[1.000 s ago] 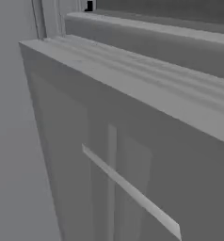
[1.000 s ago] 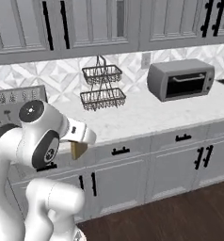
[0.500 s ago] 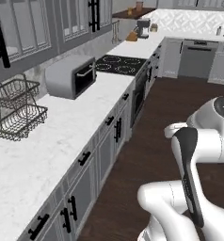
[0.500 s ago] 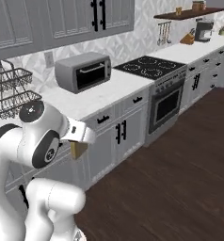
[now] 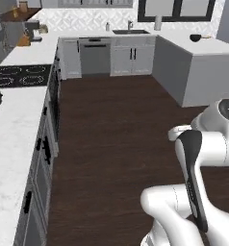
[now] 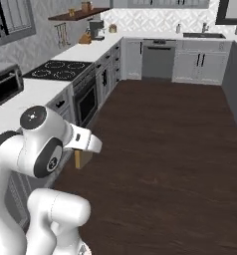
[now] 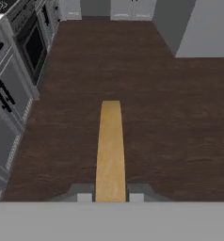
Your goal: Start the toaster. Once the lever pops up, take the bread to the plate on the dining counter.
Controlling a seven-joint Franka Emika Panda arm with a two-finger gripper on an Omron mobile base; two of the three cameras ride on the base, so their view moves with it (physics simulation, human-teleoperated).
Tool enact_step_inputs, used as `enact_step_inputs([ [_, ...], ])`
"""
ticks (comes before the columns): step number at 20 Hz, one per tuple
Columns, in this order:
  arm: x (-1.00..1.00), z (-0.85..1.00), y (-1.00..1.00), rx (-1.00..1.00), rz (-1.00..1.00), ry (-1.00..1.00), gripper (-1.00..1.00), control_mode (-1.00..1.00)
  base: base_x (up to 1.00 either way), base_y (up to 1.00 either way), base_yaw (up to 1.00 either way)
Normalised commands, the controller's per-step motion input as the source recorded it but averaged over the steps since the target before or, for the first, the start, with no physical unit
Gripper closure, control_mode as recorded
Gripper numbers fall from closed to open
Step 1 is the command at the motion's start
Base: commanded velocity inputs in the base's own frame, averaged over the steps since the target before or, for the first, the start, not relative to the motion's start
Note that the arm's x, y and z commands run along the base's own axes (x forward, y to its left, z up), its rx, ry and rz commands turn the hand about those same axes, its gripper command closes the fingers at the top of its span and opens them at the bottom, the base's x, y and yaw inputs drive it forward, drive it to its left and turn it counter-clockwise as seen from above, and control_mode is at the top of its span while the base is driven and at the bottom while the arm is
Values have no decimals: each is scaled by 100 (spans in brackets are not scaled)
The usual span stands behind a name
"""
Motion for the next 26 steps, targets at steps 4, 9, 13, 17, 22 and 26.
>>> enact_step_inputs([
  [4,0,0,0,0,0,0,100,100,40,-5,-63],
  [9,0,0,0,0,0,0,100,100,97,0,-11],
  [13,0,0,0,0,0,0,100,100,100,-13,7],
  [17,0,0,0,0,0,0,100,100,100,-57,16],
  [22,0,0,0,0,0,0,100,100,100,-70,17],
  [26,0,0,0,0,0,0,100,100,100,-60,16],
])
